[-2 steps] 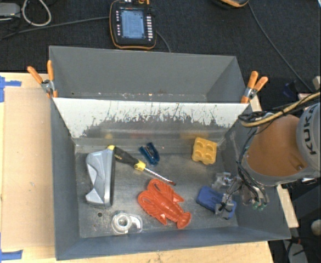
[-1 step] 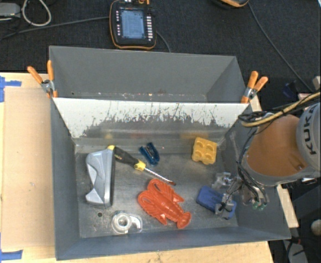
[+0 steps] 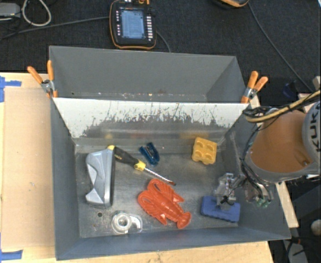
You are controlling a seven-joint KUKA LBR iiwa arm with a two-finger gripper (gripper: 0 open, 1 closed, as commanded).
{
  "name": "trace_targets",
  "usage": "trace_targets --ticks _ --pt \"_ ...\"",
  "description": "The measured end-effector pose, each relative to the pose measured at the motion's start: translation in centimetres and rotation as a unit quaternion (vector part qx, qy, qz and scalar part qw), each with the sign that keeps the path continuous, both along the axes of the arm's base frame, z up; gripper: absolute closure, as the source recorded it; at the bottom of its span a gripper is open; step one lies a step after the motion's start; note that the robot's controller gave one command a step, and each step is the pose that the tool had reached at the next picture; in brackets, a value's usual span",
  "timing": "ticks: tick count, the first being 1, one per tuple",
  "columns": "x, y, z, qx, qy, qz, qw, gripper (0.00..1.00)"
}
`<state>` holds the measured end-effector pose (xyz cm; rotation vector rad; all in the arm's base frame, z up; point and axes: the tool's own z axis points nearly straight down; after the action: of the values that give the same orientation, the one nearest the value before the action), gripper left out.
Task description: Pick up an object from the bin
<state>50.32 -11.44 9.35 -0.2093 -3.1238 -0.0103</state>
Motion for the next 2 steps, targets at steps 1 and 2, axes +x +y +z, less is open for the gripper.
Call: trace_targets --ticks 1,2 --pt "-0.1 0.0 2.4 0.0 0.0008 0.0 1.0 1.0" --pt "0.0 0.0 3.5 0.0 0.0005 0.0 1.0 1.0"
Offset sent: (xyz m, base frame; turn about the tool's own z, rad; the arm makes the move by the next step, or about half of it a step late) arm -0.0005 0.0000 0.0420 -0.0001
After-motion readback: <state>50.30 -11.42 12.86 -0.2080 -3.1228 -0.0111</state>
